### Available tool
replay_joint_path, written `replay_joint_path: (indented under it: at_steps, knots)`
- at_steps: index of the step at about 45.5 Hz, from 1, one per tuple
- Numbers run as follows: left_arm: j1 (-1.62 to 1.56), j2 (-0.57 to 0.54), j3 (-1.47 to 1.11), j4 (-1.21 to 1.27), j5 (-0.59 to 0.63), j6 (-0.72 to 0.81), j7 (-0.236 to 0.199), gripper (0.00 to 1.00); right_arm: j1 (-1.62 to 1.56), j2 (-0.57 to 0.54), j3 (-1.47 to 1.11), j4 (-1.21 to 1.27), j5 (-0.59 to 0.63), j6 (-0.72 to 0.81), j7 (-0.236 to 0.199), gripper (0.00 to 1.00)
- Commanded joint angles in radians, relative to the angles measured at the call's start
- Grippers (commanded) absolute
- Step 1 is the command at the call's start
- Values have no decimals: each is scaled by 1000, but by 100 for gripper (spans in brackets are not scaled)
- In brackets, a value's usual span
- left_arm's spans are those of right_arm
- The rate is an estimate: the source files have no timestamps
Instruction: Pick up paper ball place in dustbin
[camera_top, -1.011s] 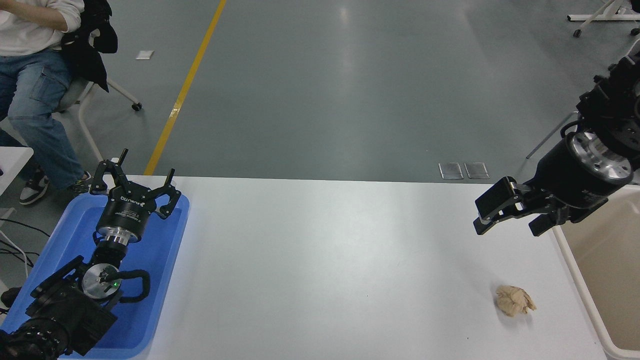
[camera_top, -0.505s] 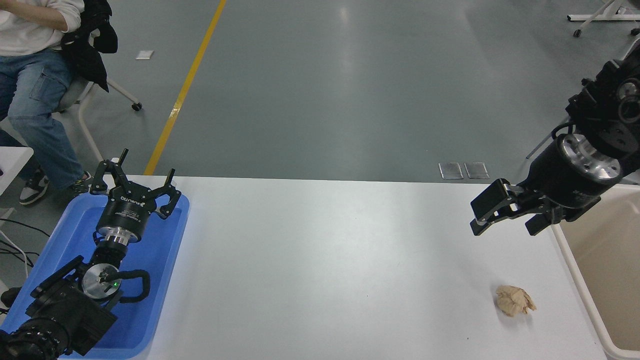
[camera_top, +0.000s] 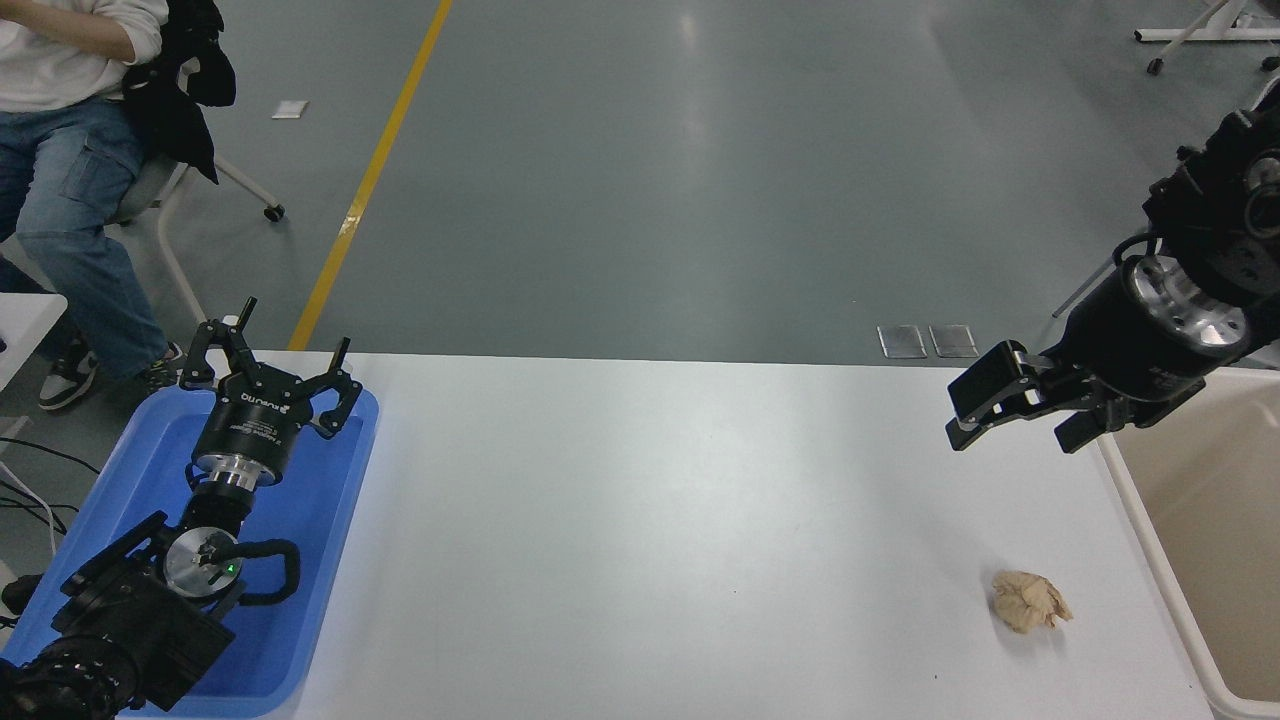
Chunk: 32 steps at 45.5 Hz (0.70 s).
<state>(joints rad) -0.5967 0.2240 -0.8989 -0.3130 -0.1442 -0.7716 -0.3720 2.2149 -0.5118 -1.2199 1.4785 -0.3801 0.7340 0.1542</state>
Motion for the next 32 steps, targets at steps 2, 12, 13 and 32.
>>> replay_joint_path:
  at_steps: [2, 12, 13, 32]
  knots:
    - [0, 0, 0, 0, 0, 0, 1, 100, -24, -13, -9, -55, 3, -4, 1, 100]
    - [0, 0, 0, 0, 0, 0, 1, 100, -24, -19, -7, -78, 3, -2, 1, 100]
    - [0, 0, 0, 0, 0, 0, 1, 100, -24, -24, -7, -76, 3, -2, 1, 100]
    - [0, 0, 0, 0, 0, 0, 1, 100, -192, -65, -32, -144, -43, -211, 1, 100]
